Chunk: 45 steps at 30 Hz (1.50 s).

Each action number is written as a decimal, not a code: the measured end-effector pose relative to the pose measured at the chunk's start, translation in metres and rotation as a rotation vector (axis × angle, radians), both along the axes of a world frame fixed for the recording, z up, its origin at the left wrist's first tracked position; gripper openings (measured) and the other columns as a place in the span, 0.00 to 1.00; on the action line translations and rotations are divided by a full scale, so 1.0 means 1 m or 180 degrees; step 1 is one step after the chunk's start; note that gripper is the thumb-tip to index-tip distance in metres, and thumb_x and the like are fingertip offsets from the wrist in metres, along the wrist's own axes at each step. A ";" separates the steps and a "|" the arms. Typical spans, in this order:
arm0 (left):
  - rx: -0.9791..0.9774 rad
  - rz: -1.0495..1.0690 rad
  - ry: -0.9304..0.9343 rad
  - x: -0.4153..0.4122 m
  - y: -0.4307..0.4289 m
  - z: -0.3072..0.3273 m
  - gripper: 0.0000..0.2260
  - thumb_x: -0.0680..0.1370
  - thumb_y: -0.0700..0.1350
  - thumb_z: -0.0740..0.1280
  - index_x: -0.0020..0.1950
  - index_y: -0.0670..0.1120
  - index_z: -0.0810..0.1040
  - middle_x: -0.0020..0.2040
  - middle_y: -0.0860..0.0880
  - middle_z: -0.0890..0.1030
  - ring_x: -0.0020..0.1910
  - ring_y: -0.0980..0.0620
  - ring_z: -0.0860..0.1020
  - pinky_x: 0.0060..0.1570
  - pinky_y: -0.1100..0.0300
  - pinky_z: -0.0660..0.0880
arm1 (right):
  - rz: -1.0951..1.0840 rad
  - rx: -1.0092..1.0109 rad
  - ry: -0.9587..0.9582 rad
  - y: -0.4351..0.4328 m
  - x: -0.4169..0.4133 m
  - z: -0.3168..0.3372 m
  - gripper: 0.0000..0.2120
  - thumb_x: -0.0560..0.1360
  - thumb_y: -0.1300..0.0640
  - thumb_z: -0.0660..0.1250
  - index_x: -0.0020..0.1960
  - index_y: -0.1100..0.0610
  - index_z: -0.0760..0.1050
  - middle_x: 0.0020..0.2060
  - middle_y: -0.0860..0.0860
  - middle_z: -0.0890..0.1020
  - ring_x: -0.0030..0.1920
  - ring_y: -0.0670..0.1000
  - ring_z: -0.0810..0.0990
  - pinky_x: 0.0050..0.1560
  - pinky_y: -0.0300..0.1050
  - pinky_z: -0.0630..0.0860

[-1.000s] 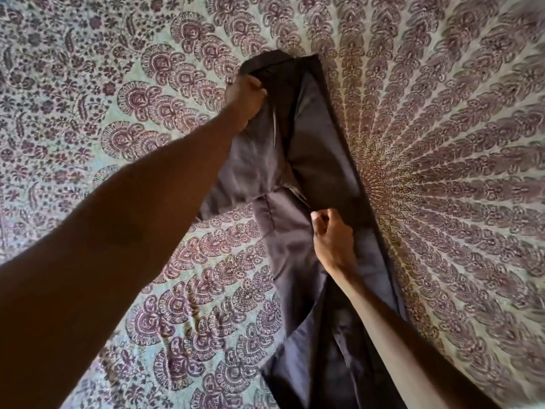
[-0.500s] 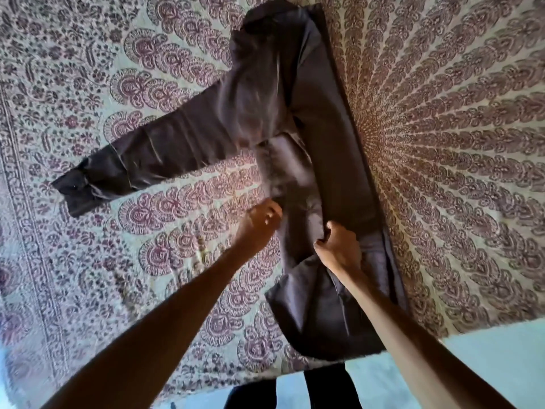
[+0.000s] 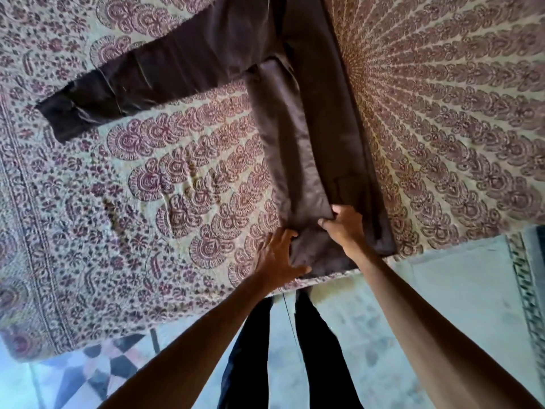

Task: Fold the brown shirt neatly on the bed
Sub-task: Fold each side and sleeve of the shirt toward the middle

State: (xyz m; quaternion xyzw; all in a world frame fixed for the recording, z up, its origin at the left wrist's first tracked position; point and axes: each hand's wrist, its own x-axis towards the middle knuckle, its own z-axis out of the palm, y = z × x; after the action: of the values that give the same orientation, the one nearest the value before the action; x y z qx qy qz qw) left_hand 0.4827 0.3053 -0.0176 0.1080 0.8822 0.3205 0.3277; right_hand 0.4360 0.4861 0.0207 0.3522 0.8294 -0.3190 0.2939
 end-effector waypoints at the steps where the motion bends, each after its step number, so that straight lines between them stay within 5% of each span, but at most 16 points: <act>1: -0.0183 -0.0086 0.0137 0.007 0.001 0.000 0.33 0.61 0.64 0.70 0.62 0.52 0.69 0.60 0.50 0.73 0.55 0.46 0.73 0.50 0.52 0.74 | -0.0039 -0.0015 0.0023 0.002 0.004 -0.002 0.20 0.70 0.54 0.74 0.60 0.60 0.80 0.56 0.60 0.83 0.60 0.59 0.80 0.55 0.47 0.75; 3: -0.0487 -0.0315 0.0462 0.020 0.002 0.000 0.31 0.63 0.61 0.70 0.62 0.51 0.69 0.62 0.47 0.73 0.56 0.44 0.73 0.51 0.50 0.73 | -0.0137 -0.0019 0.0013 0.007 0.012 -0.004 0.23 0.71 0.53 0.74 0.63 0.62 0.78 0.60 0.61 0.81 0.63 0.59 0.78 0.59 0.47 0.73; 5: -0.0662 -0.0519 0.0682 0.029 0.005 0.001 0.26 0.65 0.54 0.71 0.61 0.49 0.71 0.61 0.45 0.74 0.56 0.43 0.74 0.52 0.49 0.73 | -0.0033 0.0037 -0.0033 0.010 0.017 -0.005 0.18 0.71 0.51 0.74 0.56 0.61 0.80 0.55 0.62 0.83 0.59 0.60 0.80 0.51 0.46 0.74; 10: -0.0362 -0.0349 0.0656 0.042 0.006 0.010 0.12 0.69 0.38 0.66 0.51 0.47 0.75 0.48 0.47 0.79 0.43 0.43 0.81 0.40 0.53 0.76 | -0.0137 0.0171 -0.0144 0.011 0.028 -0.003 0.22 0.68 0.47 0.76 0.58 0.57 0.80 0.53 0.57 0.84 0.48 0.59 0.85 0.48 0.56 0.82; 13: -0.0493 -0.0463 0.0596 0.042 0.003 0.017 0.10 0.71 0.41 0.66 0.52 0.47 0.75 0.50 0.47 0.78 0.41 0.43 0.82 0.36 0.53 0.76 | 0.0303 0.0500 -0.0262 0.011 0.032 -0.001 0.21 0.70 0.41 0.72 0.54 0.56 0.81 0.52 0.58 0.84 0.52 0.60 0.83 0.51 0.51 0.80; 18: -0.0613 -0.0828 0.0152 0.011 0.000 0.026 0.12 0.78 0.55 0.61 0.53 0.49 0.75 0.50 0.47 0.82 0.47 0.43 0.82 0.45 0.52 0.78 | 0.0917 0.0920 -0.0192 0.016 0.022 0.012 0.22 0.74 0.41 0.67 0.56 0.58 0.80 0.55 0.59 0.82 0.56 0.60 0.81 0.50 0.50 0.76; 22: -0.0590 -0.0536 0.0383 -0.048 -0.009 0.042 0.12 0.79 0.50 0.63 0.59 0.48 0.78 0.51 0.46 0.83 0.46 0.44 0.83 0.44 0.53 0.79 | 0.1119 0.1050 0.0061 0.022 -0.013 0.030 0.15 0.75 0.46 0.69 0.53 0.56 0.80 0.52 0.57 0.84 0.54 0.60 0.82 0.47 0.48 0.77; 26: -0.0527 -0.0096 0.0657 -0.134 -0.025 0.052 0.07 0.77 0.45 0.64 0.53 0.49 0.79 0.48 0.47 0.84 0.40 0.44 0.83 0.35 0.58 0.76 | 0.0895 0.0396 0.0538 0.010 -0.073 0.033 0.07 0.73 0.49 0.70 0.45 0.52 0.79 0.45 0.51 0.85 0.49 0.55 0.83 0.46 0.46 0.78; 30: -0.0174 0.0338 0.0798 -0.221 -0.050 0.051 0.06 0.75 0.41 0.64 0.49 0.47 0.80 0.46 0.46 0.84 0.38 0.45 0.83 0.35 0.51 0.81 | 0.0564 -0.0298 0.0809 -0.025 -0.147 0.027 0.06 0.69 0.50 0.72 0.38 0.50 0.76 0.41 0.50 0.86 0.45 0.52 0.85 0.49 0.48 0.81; 33: -0.0345 0.0536 0.0950 -0.283 -0.076 0.041 0.09 0.75 0.39 0.66 0.54 0.44 0.80 0.51 0.43 0.83 0.46 0.42 0.82 0.42 0.54 0.79 | 0.0283 -0.0803 0.0877 -0.064 -0.202 0.016 0.03 0.68 0.54 0.70 0.37 0.52 0.78 0.35 0.53 0.86 0.36 0.52 0.84 0.37 0.47 0.80; 36: -0.0552 0.0621 0.1263 -0.336 -0.103 0.029 0.15 0.73 0.42 0.66 0.57 0.40 0.77 0.56 0.37 0.78 0.54 0.36 0.77 0.50 0.47 0.76 | -0.0490 -0.1752 0.0763 -0.103 -0.247 0.010 0.06 0.75 0.63 0.67 0.39 0.58 0.76 0.29 0.54 0.80 0.24 0.45 0.76 0.24 0.36 0.69; 40: -0.1187 0.0818 0.1361 -0.403 -0.141 0.023 0.23 0.73 0.46 0.69 0.66 0.43 0.69 0.64 0.39 0.70 0.62 0.38 0.70 0.57 0.44 0.71 | -0.1164 -0.2746 0.0477 -0.145 -0.302 -0.013 0.12 0.78 0.62 0.65 0.36 0.55 0.70 0.26 0.48 0.72 0.23 0.43 0.70 0.24 0.34 0.64; 45: -0.1692 0.0682 0.1196 -0.456 -0.194 0.004 0.42 0.69 0.58 0.73 0.76 0.46 0.57 0.73 0.42 0.63 0.72 0.41 0.62 0.71 0.40 0.57 | -0.2369 -0.2477 0.0612 -0.173 -0.337 -0.041 0.19 0.75 0.59 0.71 0.31 0.53 0.64 0.19 0.44 0.62 0.18 0.44 0.58 0.19 0.35 0.55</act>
State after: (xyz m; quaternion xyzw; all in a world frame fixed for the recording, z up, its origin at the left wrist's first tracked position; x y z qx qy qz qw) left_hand 0.0263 0.1113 -0.0138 -0.0174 0.9861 0.0866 0.1406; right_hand 0.0988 0.3132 -0.0199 0.4564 0.4926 -0.7156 0.1926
